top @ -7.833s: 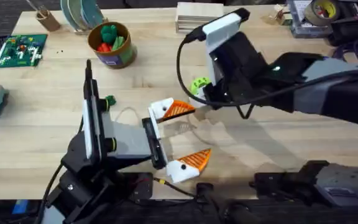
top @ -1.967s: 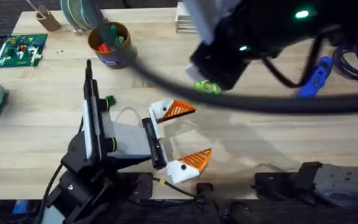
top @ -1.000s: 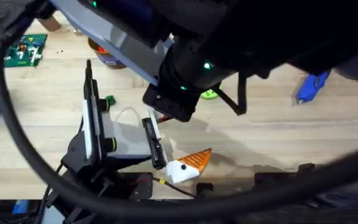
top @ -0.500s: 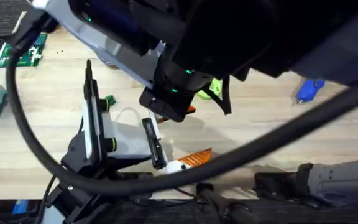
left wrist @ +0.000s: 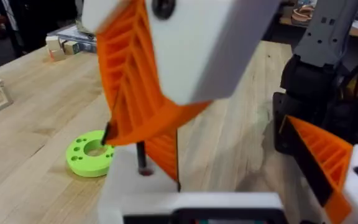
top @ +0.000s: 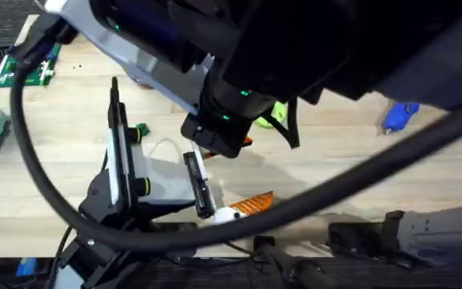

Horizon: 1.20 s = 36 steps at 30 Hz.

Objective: Pick up the gripper from the table and insert it into the empty holder that is missing its gripper. Then pick up a screw, insert it into the mounting hole, and use the screwdriver to tighten it. Finally, clean up the table by picking up the vegetable and placing it into the bucket.

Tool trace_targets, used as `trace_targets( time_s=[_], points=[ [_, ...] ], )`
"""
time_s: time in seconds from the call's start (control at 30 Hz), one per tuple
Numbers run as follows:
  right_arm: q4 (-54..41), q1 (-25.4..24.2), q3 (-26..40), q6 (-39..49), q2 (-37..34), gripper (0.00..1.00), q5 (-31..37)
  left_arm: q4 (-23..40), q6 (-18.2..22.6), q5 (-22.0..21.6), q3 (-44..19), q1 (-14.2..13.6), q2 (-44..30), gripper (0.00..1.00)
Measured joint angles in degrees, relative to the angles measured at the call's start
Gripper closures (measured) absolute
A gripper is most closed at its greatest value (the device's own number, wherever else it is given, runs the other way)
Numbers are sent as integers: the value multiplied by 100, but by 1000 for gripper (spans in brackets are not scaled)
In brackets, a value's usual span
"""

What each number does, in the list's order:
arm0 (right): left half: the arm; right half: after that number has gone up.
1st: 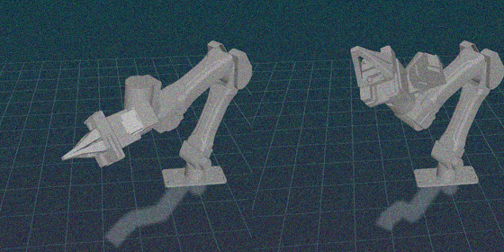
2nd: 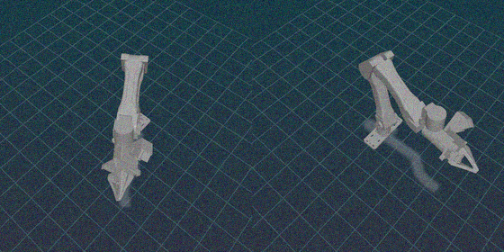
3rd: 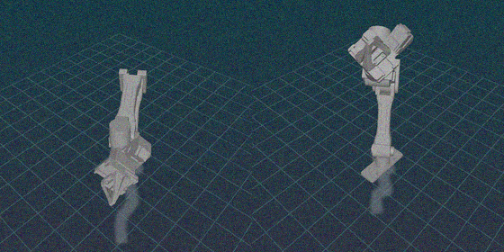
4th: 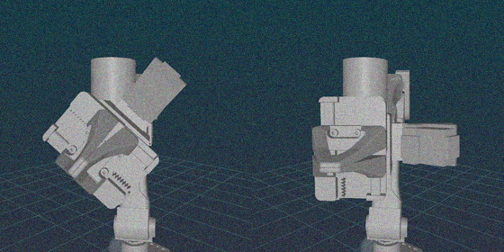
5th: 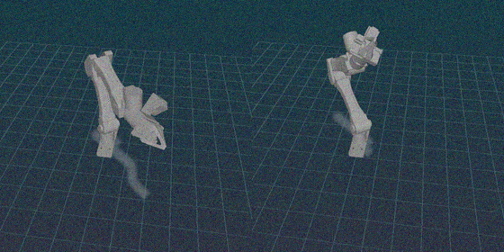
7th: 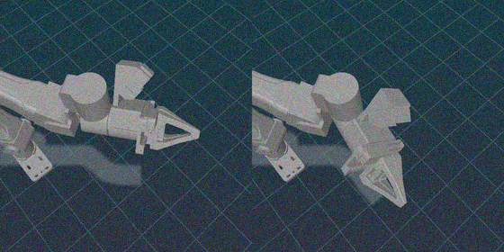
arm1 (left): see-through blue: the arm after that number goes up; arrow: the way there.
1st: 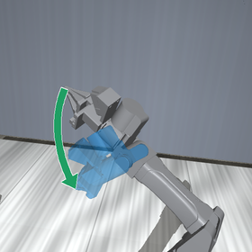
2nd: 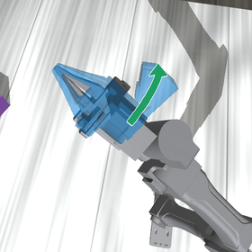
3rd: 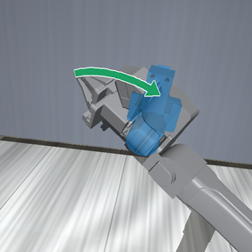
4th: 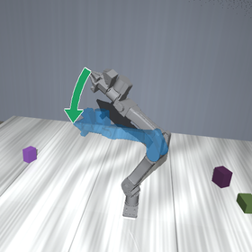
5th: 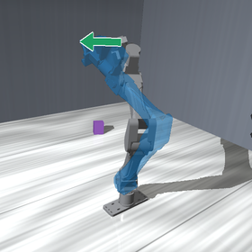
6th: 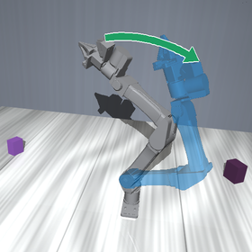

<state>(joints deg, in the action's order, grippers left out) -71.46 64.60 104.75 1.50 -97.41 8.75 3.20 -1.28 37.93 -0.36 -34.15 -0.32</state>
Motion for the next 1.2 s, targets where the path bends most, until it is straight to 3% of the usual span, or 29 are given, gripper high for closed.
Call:
trace_targets(
  time_s=[1.2],
  points=[
    [-28, 0, 2, -25, -187, 994, -91, 2, -4, 1, 0, 0, 0, 8]
  ],
)
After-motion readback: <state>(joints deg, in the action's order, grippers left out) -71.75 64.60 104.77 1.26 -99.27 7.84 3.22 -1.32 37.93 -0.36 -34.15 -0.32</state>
